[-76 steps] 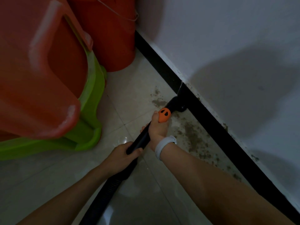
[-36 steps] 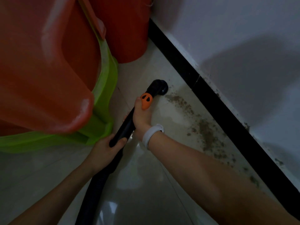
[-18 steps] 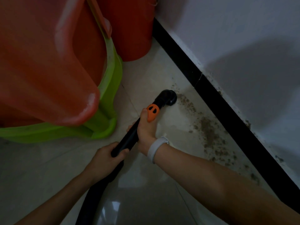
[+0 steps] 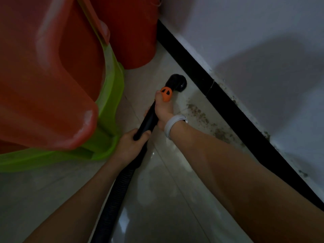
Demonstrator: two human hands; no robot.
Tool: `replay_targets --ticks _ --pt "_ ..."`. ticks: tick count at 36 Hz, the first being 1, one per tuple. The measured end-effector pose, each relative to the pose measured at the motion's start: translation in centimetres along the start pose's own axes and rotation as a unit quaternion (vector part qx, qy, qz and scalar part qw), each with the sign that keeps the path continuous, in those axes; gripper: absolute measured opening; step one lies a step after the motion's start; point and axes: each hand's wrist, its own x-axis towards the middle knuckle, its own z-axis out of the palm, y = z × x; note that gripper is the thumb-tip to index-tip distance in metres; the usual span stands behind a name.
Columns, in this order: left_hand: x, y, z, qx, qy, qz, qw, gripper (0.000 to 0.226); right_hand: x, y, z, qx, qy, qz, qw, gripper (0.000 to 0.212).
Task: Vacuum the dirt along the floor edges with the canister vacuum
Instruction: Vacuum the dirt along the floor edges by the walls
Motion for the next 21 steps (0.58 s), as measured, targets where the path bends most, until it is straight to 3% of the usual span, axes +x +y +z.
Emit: replay_targets --ticks 9,13,18,21 --pt "-0.2 -0.8 -1.6 -0.02 -0.022 -0.033 0.999 0.027 -1.5 0.5 0.7 -0.016 -0.009 0.004 1.0 0.042" --pt "-2.1 -1.5 -2.1 -0.009 -0.047 -0.051 0.998 0.027 -2.6 2.4 0.5 0.009 0.009 0.021 1.0 0.064" --pt "-4.4 -2.6 -3.2 0.016 -0.076 -0.045 0.996 0.026 -5.5 3.6 -0.9 0.042 -0.011 0.054 0.998 0.029" --pt "-5.6 -3.6 -4.4 0.014 -0.081 -0.045 0.996 0.023 -7.5 4.4 -0.6 0.041 -0.03 0.068 0.996 0.038"
